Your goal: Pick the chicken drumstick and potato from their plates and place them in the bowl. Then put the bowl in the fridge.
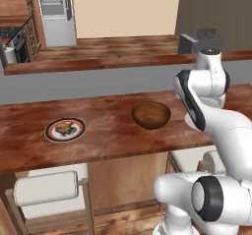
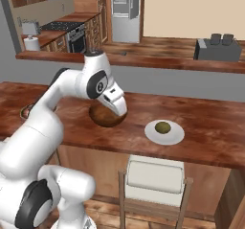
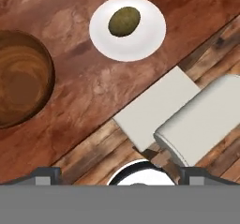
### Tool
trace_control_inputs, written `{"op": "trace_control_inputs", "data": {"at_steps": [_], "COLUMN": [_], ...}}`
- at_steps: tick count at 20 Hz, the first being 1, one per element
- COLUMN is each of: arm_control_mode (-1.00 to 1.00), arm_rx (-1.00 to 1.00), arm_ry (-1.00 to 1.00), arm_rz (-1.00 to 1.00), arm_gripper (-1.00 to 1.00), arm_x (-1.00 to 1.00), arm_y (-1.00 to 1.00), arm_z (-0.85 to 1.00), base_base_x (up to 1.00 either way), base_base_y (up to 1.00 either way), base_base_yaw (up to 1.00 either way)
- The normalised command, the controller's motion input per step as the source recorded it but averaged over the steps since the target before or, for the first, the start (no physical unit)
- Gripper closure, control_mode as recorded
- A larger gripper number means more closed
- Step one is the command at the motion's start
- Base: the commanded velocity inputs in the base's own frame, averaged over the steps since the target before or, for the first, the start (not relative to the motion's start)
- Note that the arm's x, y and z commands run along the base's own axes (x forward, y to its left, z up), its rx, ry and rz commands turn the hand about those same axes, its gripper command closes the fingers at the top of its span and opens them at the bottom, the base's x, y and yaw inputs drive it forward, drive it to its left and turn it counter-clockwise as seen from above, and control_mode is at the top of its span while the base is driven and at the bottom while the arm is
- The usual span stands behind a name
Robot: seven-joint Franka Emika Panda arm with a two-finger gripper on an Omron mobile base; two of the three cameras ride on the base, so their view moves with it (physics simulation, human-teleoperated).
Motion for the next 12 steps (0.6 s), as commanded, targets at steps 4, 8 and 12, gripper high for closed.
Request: {"op": "trace_control_inputs", "data": {"at_steps": [4, 8, 12], "arm_control_mode": [-1.00, -1.00, -1.00], "arm_rx": [0.00, 0.03, 0.09], "arm_ry": [0.01, 0.07, 0.15], "arm_rz": [-0.40, -0.29, -0.23], "arm_gripper": [-1.00, -1.00, -1.00], "arm_x": [0.24, 0.24, 0.25], "arm_y": [-0.45, -0.52, -0.52], "arm_z": [-0.18, -0.18, -0.15], "base_base_x": [0.00, 0.00, 0.00], "base_base_y": [0.00, 0.00, 0.00], "base_base_yaw": [0.00, 0.00, 0.00]}}
